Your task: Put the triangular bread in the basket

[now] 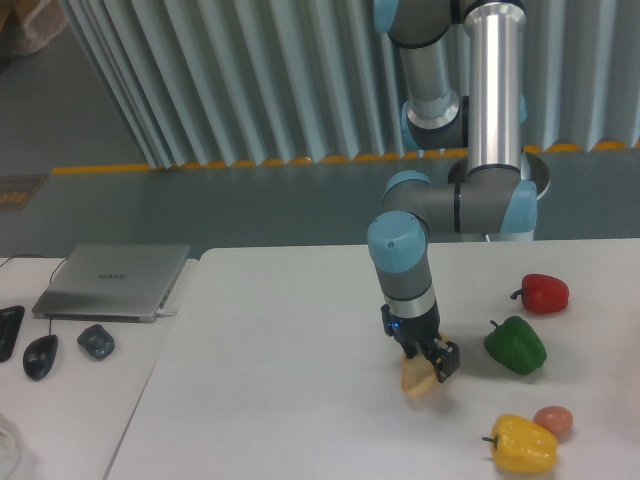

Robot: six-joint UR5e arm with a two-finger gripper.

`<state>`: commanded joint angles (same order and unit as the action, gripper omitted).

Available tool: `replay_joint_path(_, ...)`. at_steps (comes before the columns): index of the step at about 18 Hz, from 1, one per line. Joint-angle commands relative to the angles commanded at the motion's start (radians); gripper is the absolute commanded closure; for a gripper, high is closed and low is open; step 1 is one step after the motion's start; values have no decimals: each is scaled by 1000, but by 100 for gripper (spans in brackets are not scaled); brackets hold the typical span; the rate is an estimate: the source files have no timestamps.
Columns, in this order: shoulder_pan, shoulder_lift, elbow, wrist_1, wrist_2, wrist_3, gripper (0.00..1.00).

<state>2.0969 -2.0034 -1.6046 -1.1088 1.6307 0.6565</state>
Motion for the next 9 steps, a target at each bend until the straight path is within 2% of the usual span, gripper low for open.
replay_joint_path(1, 11, 2, 17, -52, 0, 3, 85)
replay_joint_path(3, 26, 12, 46, -112, -9, 5, 85)
replay_joint_path(9, 48, 75, 80, -128, -11, 5, 84)
